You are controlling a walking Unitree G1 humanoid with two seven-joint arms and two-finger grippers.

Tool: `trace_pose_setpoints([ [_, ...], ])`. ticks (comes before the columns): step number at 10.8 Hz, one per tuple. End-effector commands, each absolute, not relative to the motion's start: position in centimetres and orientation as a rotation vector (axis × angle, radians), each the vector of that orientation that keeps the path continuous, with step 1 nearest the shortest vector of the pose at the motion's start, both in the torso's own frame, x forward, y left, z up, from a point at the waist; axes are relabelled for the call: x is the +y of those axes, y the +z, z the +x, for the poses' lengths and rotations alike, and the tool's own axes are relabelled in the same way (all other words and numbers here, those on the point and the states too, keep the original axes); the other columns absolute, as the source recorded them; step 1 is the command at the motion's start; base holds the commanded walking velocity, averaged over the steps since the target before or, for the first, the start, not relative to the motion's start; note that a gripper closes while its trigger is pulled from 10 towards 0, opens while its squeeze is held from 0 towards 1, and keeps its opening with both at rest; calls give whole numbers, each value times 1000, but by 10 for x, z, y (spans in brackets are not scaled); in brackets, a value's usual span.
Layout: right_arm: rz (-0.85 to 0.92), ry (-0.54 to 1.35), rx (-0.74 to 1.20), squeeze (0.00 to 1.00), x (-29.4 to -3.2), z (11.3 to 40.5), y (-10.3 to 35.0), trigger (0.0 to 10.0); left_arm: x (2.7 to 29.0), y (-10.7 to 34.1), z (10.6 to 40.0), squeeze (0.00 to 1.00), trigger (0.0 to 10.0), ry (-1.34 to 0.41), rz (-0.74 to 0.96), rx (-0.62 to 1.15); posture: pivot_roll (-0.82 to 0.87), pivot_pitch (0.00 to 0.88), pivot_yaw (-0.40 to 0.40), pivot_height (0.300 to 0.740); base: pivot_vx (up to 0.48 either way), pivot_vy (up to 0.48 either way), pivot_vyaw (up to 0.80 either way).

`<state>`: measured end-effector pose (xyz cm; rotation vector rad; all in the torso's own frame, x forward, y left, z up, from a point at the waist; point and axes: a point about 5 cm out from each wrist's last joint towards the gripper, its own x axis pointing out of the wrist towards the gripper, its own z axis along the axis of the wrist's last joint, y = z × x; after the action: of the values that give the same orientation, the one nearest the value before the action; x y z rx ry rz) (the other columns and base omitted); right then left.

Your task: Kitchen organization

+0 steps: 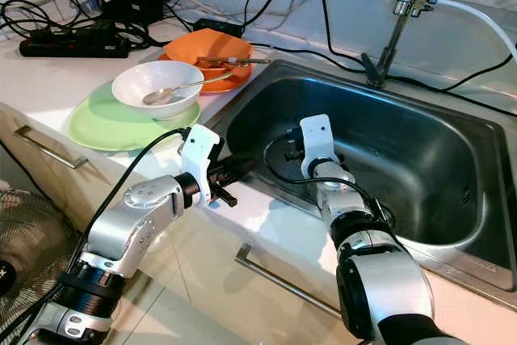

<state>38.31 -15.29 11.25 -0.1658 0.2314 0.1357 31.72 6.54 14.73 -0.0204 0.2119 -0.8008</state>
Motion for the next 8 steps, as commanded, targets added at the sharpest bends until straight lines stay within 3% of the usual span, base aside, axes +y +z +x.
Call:
trace_pose_setpoints([
  [1,-180,140,219,0,-151,387,120,10000,65,139,316,0,10000,-795,-6,262,241,1,-32,740,0,0,0],
  [4,-182,119,151,0,-152,391,131,10000,69,158,326,0,10000,-703,20,122,238,2,-33,740,0,0,0],
  [6,-73,154,-47,0,-141,397,165,10000,77,195,340,0,10000,-542,198,-109,226,4,-33,740,0,0,0],
  [8,-15,195,-105,0,-133,394,173,10000,82,208,352,0,10000,-436,316,-179,222,3,-31,740,0,0,0],
])
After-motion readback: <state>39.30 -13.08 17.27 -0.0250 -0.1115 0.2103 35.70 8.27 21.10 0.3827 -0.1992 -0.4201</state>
